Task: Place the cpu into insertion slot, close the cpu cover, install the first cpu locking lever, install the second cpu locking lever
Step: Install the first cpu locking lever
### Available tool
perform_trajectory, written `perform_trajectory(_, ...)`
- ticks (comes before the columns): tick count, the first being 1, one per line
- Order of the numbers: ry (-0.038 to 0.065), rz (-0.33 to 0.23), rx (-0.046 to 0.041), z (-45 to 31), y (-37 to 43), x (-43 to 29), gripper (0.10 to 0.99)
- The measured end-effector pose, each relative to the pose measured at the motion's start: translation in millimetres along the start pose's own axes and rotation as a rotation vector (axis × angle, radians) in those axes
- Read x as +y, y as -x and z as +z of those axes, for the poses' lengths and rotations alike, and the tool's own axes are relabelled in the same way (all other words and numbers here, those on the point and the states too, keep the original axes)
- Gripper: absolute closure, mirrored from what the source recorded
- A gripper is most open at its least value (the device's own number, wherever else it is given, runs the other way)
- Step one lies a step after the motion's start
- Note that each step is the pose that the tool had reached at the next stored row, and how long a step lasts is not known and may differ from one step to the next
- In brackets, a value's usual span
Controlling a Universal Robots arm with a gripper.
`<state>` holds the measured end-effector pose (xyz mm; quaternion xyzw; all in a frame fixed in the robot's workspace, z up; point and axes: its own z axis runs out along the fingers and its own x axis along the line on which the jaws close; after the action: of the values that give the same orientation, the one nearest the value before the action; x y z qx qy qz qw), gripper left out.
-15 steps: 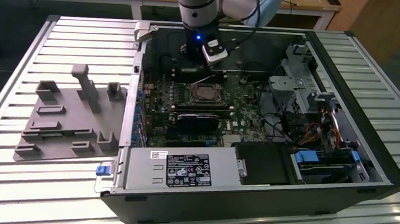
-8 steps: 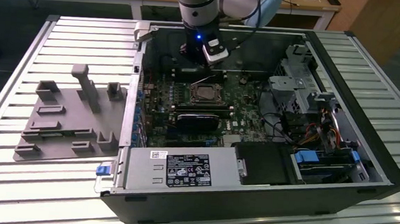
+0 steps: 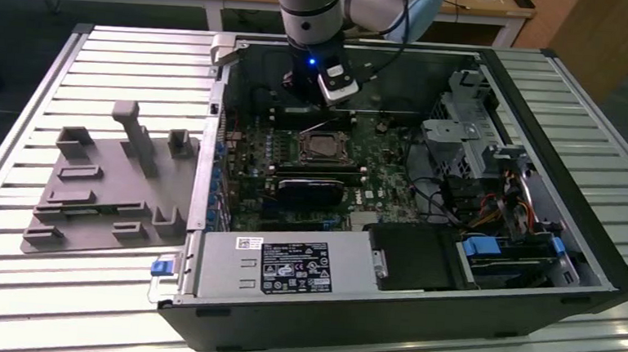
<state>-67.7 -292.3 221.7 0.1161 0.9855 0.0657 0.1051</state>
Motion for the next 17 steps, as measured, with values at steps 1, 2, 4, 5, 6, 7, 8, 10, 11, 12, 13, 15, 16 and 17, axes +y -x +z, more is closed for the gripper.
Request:
perform_trajectory(1,0.000,0.000,0.0000,0.0,0.0,0.0,0.984)
perform_trajectory(2,0.000,0.000,0.0000,0.0,0.0,0.0,0.984)
perform_trajectory(4,0.000,0.000,-0.0003,0.5,0.7,0.2,0.984)
perform_trajectory(5,0.000,0.000,-0.0003,0.8,1.5,0.4,0.984)
perform_trajectory(6,0.000,0.000,-0.0002,0.9,1.9,0.4,0.984)
perform_trajectory(7,0.000,0.000,-0.0002,1.1,2.3,0.5,0.984)
perform_trajectory(8,0.000,0.000,-0.0001,1.1,2.5,0.5,0.984)
perform_trajectory(10,0.000,0.000,-0.0002,1.5,3.4,0.7,0.984)
perform_trajectory(11,0.000,0.000,-0.0001,1.7,3.9,0.8,0.984)
perform_trajectory(12,0.000,0.000,0.0000,1.8,4.0,0.8,0.984)
perform_trajectory(13,0.000,0.000,-0.0002,2.2,3.9,0.8,0.984)
perform_trajectory(15,0.000,0.000,-0.0001,3.7,3.7,0.6,0.984)
perform_trajectory(16,0.000,0.000,-0.0001,4.5,3.5,0.4,0.984)
perform_trajectory(17,0.000,0.000,-0.0001,5.2,3.4,0.3,0.984)
